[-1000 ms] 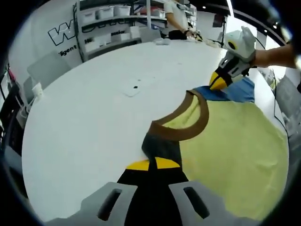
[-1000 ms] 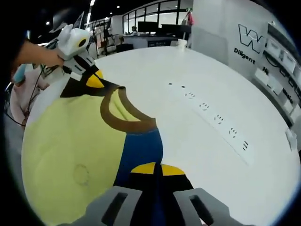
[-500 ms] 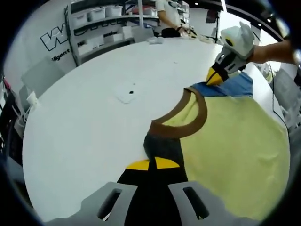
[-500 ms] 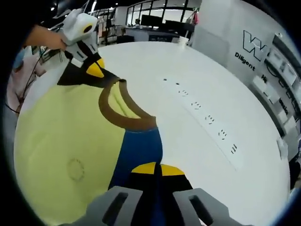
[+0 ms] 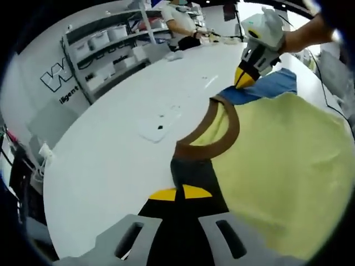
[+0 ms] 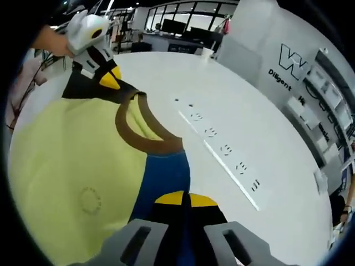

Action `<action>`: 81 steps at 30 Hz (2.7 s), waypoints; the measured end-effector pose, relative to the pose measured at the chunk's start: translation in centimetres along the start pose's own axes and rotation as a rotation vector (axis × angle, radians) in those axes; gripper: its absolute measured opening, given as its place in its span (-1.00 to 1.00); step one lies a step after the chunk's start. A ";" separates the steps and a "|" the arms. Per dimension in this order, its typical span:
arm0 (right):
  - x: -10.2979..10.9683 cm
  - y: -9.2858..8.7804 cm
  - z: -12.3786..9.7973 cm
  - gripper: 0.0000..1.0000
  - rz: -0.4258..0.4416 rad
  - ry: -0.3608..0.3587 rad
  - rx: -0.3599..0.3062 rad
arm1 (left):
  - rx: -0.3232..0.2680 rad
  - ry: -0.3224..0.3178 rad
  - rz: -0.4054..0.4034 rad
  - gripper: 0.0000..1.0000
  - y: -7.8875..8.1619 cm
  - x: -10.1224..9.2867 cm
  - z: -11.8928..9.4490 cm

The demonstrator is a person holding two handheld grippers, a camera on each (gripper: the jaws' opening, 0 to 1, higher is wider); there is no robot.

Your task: Fold the garment on the visible template until the final outline fits inside the template.

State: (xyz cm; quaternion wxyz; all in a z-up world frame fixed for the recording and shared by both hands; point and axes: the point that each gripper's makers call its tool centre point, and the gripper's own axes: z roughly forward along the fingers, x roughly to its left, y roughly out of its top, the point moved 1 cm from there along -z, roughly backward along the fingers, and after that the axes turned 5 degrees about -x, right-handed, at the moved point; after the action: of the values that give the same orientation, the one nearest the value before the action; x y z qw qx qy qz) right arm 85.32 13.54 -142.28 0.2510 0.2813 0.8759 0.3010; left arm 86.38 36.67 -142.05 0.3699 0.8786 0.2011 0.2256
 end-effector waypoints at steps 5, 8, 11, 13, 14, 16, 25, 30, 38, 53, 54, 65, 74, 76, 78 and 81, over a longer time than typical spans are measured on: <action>-0.4 0.0 0.5 -1.00 -0.002 -0.025 0.011 | 0.040 0.042 0.019 -0.92 -0.4 0.7 0.6; 0.1 -0.3 0.4 -1.00 0.037 -0.003 0.006 | 0.041 0.040 0.013 -0.91 -0.3 0.5 0.4; 0.4 -0.5 0.2 -0.80 0.067 0.006 -0.005 | 0.033 0.037 0.008 -0.79 -0.1 0.4 0.2; 0.6 -0.6 0.0 -0.78 0.070 0.012 -0.012 | 0.034 0.043 0.007 -0.62 -0.1 0.5 0.1; 0.7 -0.5 -0.1 -0.78 0.071 0.014 -0.017 | 0.028 0.051 0.001 -0.57 0.0 0.7 -0.1; 0.9 -0.2 -0.1 -0.73 0.088 0.021 -0.030 | 0.023 0.056 -0.003 -0.45 0.2 0.8 -0.3; 1.7 0.7 -0.9 -0.38 0.136 0.049 -0.079 | -0.008 0.074 -0.033 -0.24 0.7 0.9 -1.4; 2.4 0.8 -1.7 -0.27 0.174 0.059 -0.104 | -0.025 0.069 -0.037 -0.24 0.7 0.3 -2.1; 3.0 0.7 -2.6 -0.17 0.187 0.074 -0.118 | -0.034 0.068 -0.061 -0.16 0.4 -0.3 -3.1; 4.2 1.3 -4.9 -0.01 0.241 0.080 -0.175 | -0.073 0.061 -0.124 0.12 1.2 -1.3 -5.0; 4.3 1.4 -5.0 -0.01 0.239 0.082 -0.179 | -0.074 0.062 -0.125 0.13 1.2 -1.4 -5.1; 4.8 1.8 -5.9 0.11 0.238 0.094 -0.204 | -0.097 0.049 -0.224 0.33 1.1 -2.3 -6.6; 4.9 1.5 -6.7 0.20 0.253 0.093 -0.213 | -0.078 0.058 -0.263 0.46 -0.3 -2.5 -7.7; 5.2 1.3 -7.0 0.20 0.255 0.094 -0.210 | -0.066 0.062 -0.277 0.47 -1.1 -2.6 -8.1; 5.4 1.0 -7.1 0.21 0.258 0.096 -0.208 | -0.058 0.063 -0.287 0.46 -1.7 -2.8 -8.5; 6.0 0.6 -7.3 0.22 0.260 0.103 -0.203 | -0.054 0.065 -0.287 0.45 -2.4 -3.1 -9.0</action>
State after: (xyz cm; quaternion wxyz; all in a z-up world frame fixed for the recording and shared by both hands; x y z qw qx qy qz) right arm 76.79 14.96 -138.43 0.1918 0.3496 0.8089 0.4319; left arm 78.52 41.61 -138.96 0.4151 0.8228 0.3302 0.2039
